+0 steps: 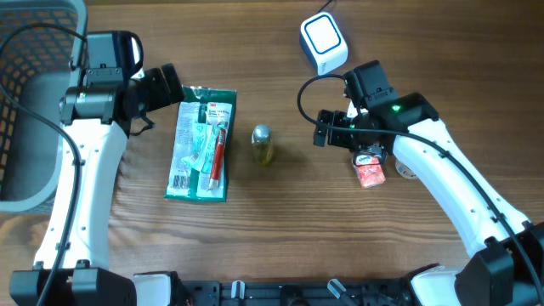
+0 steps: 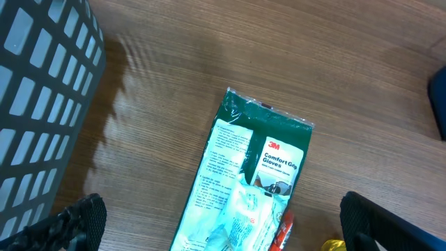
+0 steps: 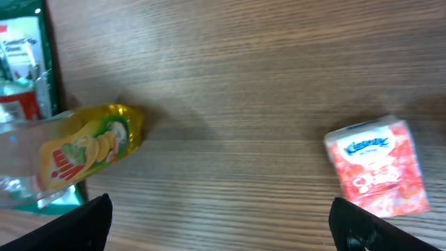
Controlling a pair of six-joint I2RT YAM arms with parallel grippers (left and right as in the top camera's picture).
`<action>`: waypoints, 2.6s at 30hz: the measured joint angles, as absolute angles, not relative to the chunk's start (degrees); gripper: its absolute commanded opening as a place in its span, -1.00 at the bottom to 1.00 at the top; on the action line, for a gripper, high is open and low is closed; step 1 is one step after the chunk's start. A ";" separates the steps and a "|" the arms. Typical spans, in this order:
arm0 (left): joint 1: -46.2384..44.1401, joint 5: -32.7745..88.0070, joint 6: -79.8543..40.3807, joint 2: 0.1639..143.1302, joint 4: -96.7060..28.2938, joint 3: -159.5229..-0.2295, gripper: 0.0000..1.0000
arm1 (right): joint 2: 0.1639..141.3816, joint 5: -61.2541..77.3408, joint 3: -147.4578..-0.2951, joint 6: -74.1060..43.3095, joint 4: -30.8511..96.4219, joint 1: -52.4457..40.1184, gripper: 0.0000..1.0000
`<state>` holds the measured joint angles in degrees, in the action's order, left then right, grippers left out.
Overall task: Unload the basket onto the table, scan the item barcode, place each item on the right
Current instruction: 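Move the right gripper left over the yellow soap bottle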
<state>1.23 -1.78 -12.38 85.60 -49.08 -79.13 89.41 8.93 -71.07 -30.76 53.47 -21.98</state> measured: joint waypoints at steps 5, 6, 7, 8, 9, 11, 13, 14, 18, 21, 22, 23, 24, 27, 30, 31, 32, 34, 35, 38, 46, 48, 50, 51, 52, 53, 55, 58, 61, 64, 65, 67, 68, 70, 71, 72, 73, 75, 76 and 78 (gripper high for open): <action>1.23 -1.78 -12.38 85.60 -49.08 -79.13 1.00 | 89.41 11.51 -71.07 -30.76 52.80 -23.27 1.00; 1.23 -1.78 -12.38 85.60 -49.10 -79.13 1.00 | 89.41 11.66 -71.07 -30.74 52.56 -23.59 1.00; 1.23 -1.78 -12.38 85.60 -49.08 -79.13 1.00 | 89.41 11.88 -71.07 -30.74 52.34 -23.97 0.99; 1.23 -1.78 -12.38 85.60 -49.08 -79.13 1.00 | 89.41 12.03 -71.07 -30.76 52.03 -24.40 0.99; 1.23 -1.78 -12.38 85.60 -49.08 -79.13 1.00 | 89.41 12.21 -71.07 -30.76 51.83 -24.75 1.00; 1.23 -1.78 -12.38 85.60 -49.08 -79.13 1.00 | 89.41 12.47 -71.07 -30.76 51.33 -25.50 0.99; 1.23 -1.78 -12.38 85.60 -49.08 -79.13 1.00 | 89.41 12.62 -71.07 -30.76 50.92 -26.11 0.99; 1.23 -1.78 -12.38 85.60 -49.08 -79.13 1.00 | 89.41 12.67 -71.07 -30.76 50.61 -26.46 0.99; 1.23 -1.78 -12.38 85.60 -49.08 -79.13 1.00 | 89.41 12.71 -71.07 -30.76 49.58 -27.81 0.99; 1.23 -1.78 -12.38 85.60 -49.10 -79.13 1.00 | 89.41 12.71 -71.07 -30.76 48.47 -29.06 0.99; 1.23 -1.78 -12.38 85.60 -49.08 -79.13 1.00 | 89.41 12.82 -71.07 -30.76 48.05 -29.61 1.00; 1.23 -1.78 -12.38 85.60 -49.10 -79.13 1.00 | 89.41 12.88 -71.07 -30.76 47.66 -30.11 1.00; 1.23 -1.78 -12.38 85.60 -49.08 -79.13 1.00 | 89.41 12.91 -71.07 -30.74 47.27 -30.48 0.99; 1.23 -1.78 -12.38 85.60 -49.08 -79.13 1.00 | 89.41 12.97 -71.07 -30.76 46.35 -31.59 0.99; 1.23 -1.78 -12.38 85.60 -49.08 -79.13 1.00 | 89.41 13.08 -71.07 -30.76 45.71 -32.32 0.99; 1.23 -1.78 -12.38 85.60 -49.08 -79.13 1.00 | 89.41 13.08 -71.07 -30.76 45.52 -32.58 0.99; 1.23 -1.78 -12.38 85.60 -49.08 -79.13 1.00 | 89.41 13.08 -71.07 -30.76 45.32 -32.73 0.99; 1.23 -1.78 -12.38 85.60 -49.08 -79.13 1.00 | 89.41 13.08 -71.07 -30.76 44.91 -33.08 0.99; 1.23 -1.78 -12.38 85.60 -49.10 -79.13 1.00 | 89.41 13.08 -71.07 -30.76 44.77 -33.15 0.99; 1.23 -1.78 -12.38 85.60 -49.08 -79.13 1.00 | 89.41 13.08 -71.07 -30.76 44.47 -33.30 0.99; 1.23 -1.78 -12.38 85.60 -49.08 -79.13 1.00 | 89.41 13.08 -71.07 -30.76 44.47 -33.30 0.99; 1.23 -1.78 -12.38 85.60 -49.08 -79.13 1.00 | 89.41 13.08 -71.07 -30.76 44.47 -33.30 1.00; 1.23 -1.78 -12.38 85.60 -49.08 -79.13 1.00 | 89.41 13.08 -71.07 -30.76 44.47 -33.30 0.99; 1.23 -1.78 -12.38 85.60 -49.08 -79.13 1.00 | 89.41 13.08 -71.07 -30.76 44.47 -33.30 0.99; 1.23 -1.78 -12.38 85.60 -49.08 -79.13 1.00 | 89.41 13.08 -71.07 -30.76 44.47 -33.30 0.99; 1.23 -1.78 -12.38 85.60 -49.08 -79.13 1.00 | 89.41 13.08 -71.07 -30.76 44.47 -33.30 0.99; 1.23 -1.78 -12.38 85.60 -49.08 -79.13 1.00 | 89.41 13.08 -71.07 -30.76 44.47 -33.30 0.99; 1.23 -1.78 -12.38 85.60 -49.08 -79.13 1.00 | 89.41 13.08 -71.07 -30.76 44.47 -33.30 0.99; 1.23 -1.78 -12.38 85.60 -49.08 -79.13 1.00 | 89.41 13.08 -71.07 -30.76 44.47 -33.30 0.99; 1.23 -1.78 -12.38 85.60 -49.08 -79.13 1.00 | 89.41 13.08 -71.07 -30.76 44.47 -33.30 0.99; 1.23 -1.78 -12.38 85.60 -49.08 -79.13 1.00 | 89.41 13.08 -71.07 -30.76 44.47 -33.30 1.00; 1.23 -1.78 -12.38 85.60 -49.08 -79.13 1.00 | 89.41 13.08 -71.07 -30.76 44.45 -33.30 0.99; 1.23 -1.78 -12.38 85.60 -49.10 -79.13 1.00 | 89.41 13.08 -71.07 -30.76 44.42 -33.30 0.99; 1.23 -1.78 -12.38 85.60 -49.08 -79.13 1.00 | 89.41 13.08 -71.07 -30.76 44.27 -33.30 1.00; 1.23 -1.78 -12.38 85.60 -49.08 -79.13 1.00 | 89.41 13.08 -71.07 -30.76 44.16 -33.30 0.99; 1.23 -1.78 -12.38 85.60 -49.08 -79.13 1.00 | 89.41 13.08 -71.07 -30.76 44.10 -33.30 0.99; 1.23 -1.78 -12.38 85.60 -49.08 -79.13 1.00 | 89.41 13.08 -71.07 -30.76 44.07 -33.30 0.99; 1.23 -1.78 -12.38 85.60 -49.08 -79.13 1.00 | 89.41 13.06 -71.07 -30.76 44.01 -33.30 0.99; 1.23 -1.78 -12.38 85.60 -49.08 -79.13 1.00 | 89.41 13.06 -71.07 -30.74 43.83 -33.30 0.99; 1.23 -1.78 -12.38 85.60 -49.08 -79.13 1.00 | 89.41 13.04 -71.07 -30.74 43.64 -33.30 0.99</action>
<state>1.23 -1.78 -12.38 85.60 -49.08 -79.13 89.41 13.04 -71.07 -30.74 43.64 -33.30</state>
